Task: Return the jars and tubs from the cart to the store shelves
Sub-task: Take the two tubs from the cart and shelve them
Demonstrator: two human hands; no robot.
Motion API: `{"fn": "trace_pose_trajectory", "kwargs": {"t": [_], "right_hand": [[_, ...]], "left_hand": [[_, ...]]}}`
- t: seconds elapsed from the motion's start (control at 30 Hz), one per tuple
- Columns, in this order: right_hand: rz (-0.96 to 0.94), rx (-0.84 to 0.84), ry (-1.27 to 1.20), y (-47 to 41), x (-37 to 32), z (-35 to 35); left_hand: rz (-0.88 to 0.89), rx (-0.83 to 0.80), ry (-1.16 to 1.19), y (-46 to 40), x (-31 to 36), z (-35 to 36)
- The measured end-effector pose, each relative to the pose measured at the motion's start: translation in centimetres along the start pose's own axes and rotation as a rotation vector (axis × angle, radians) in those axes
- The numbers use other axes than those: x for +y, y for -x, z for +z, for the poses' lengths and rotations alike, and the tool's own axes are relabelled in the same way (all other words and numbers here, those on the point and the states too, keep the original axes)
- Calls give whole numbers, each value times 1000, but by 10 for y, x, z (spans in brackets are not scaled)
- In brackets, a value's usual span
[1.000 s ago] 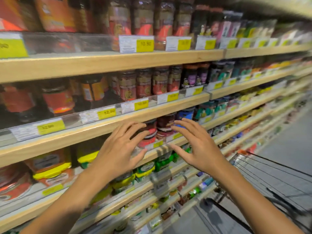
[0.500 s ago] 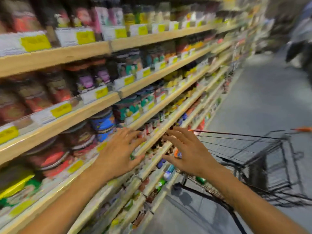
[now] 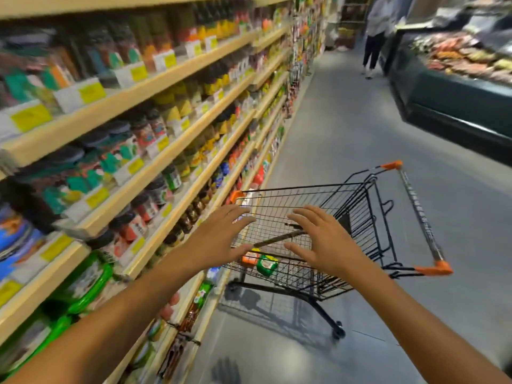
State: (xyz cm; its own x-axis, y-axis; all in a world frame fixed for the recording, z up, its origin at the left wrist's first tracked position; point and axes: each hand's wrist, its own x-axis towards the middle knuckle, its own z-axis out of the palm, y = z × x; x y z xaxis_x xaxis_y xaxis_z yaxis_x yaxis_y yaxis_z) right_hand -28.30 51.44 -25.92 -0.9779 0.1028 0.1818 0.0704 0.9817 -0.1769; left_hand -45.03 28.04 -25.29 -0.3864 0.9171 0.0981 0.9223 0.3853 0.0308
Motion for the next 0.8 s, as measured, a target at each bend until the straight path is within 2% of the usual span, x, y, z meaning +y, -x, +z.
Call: {"fn": "trace_pose_trajectory", "kwargs": {"t": [0.2, 0.47, 0.8], "right_hand": [[135, -89, 54, -28, 36, 23], [262, -261, 28, -90, 70, 76], [336, -391, -126, -140, 102, 145]], "left_hand": [[91, -91, 63, -69, -28, 54], [158, -249, 122, -149, -99, 112], [50, -503, 275, -196, -168, 189]]}}
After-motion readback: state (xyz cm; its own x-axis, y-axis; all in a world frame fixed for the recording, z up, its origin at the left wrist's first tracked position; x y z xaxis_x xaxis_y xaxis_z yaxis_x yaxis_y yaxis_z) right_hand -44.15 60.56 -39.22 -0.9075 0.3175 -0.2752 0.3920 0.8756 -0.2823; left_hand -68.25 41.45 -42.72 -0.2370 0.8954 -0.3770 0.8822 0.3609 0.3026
